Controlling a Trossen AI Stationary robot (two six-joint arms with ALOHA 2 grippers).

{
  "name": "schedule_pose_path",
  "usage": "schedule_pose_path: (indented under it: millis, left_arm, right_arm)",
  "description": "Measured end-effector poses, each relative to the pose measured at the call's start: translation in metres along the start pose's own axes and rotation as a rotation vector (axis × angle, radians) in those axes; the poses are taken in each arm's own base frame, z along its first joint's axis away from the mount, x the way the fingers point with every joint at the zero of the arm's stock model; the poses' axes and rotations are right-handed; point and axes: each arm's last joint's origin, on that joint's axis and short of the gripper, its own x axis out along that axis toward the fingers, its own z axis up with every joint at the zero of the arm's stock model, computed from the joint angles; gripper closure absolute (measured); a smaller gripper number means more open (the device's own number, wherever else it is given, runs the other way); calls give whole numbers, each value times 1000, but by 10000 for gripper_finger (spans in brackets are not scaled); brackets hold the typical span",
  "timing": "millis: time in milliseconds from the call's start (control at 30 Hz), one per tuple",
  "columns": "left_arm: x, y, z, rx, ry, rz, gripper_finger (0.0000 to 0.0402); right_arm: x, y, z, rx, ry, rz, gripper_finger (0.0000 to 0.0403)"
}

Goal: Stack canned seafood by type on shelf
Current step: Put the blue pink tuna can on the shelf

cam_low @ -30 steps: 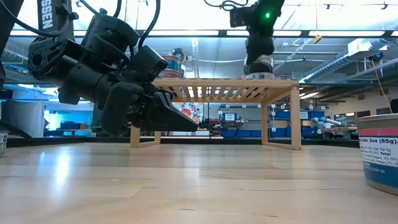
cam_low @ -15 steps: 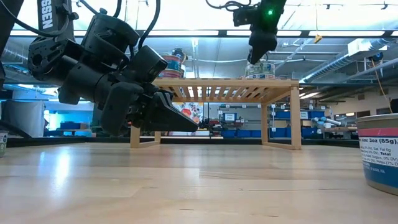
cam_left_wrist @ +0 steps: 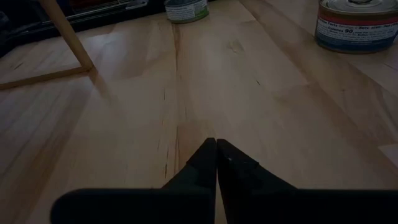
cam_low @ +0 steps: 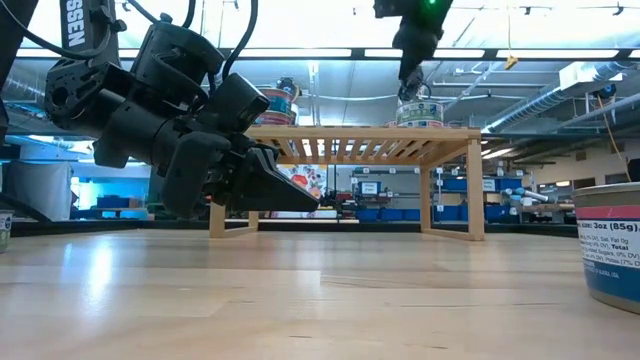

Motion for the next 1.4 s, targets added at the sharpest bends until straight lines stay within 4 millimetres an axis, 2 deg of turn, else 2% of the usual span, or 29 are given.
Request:
schedule_pose_path:
  millis: [133,233,633,767,900,1067,1400]
  left_arm:
    - [0,0,0,0,0,0,385]
    - [0,0,0,0,0,0,385]
    - [0,0,0,-5,0,0,385]
    - [0,0,0,-3,0,0,385]
    - [0,0,0,-2,0,0,385]
    - [0,0,0,-1,0,0,385]
    - [0,0,0,0,1,0,385]
  right_arm:
    - [-14,-8,5,63,-29,57,379]
    - [-12,-17,4,112,-19,69,388]
    - [50,-96,-5,521,-71,239,398]
    - [63,-107,-14,568,-50,283,398]
    - [73,-106,-22,574,2,301,398]
    - [56,-93,-18,467,-24,339,398]
    - [-23,-57,-21,327,-104,405,398]
